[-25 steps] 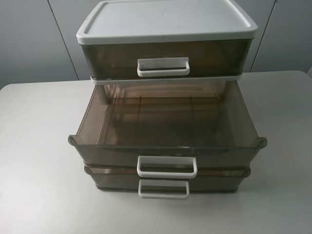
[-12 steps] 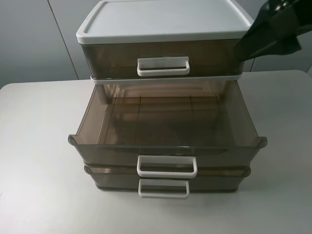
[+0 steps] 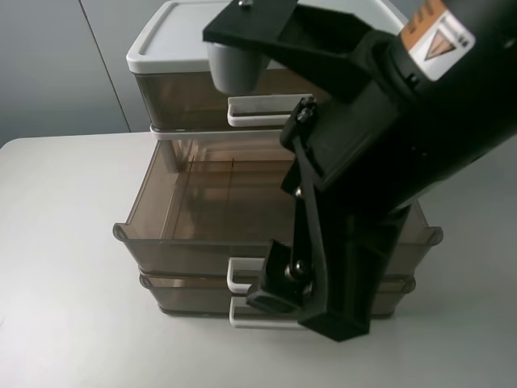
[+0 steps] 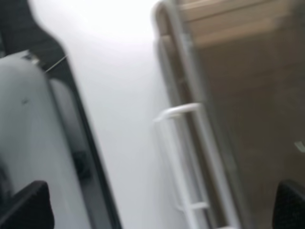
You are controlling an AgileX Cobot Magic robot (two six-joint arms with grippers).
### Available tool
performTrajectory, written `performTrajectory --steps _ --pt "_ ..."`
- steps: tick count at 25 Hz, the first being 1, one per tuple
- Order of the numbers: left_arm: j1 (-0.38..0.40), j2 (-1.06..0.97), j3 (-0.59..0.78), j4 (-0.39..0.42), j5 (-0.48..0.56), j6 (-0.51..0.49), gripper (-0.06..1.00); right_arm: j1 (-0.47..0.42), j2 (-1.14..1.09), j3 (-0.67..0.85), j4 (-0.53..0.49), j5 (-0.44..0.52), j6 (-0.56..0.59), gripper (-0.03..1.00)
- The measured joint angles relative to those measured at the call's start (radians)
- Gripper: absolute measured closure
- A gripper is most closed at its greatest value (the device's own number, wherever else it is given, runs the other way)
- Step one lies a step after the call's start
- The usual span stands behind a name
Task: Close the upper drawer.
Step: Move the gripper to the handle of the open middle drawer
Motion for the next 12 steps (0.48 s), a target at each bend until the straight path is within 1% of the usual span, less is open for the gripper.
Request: performTrajectory --steps 2,4,8,12 --pt "0.000 0.000 0.000 0.000 0.000 0.000 0.20 0.015 0.032 0.004 0.041 0.001 -0.026 0.27" --pt "0.000 0.000 0.000 0.000 0.000 0.000 0.20 0.017 0.062 0.017 0.057 0.003 -0.042 0.27" --pt "0.000 0.000 0.000 0.000 0.000 0.000 0.20 0.017 0.111 0.023 0.064 0.008 -0.060 0.27" --pt "0.000 0.000 0.000 0.000 0.000 0.000 0.20 0.017 0.146 0.023 0.066 0.013 -0.112 0.27"
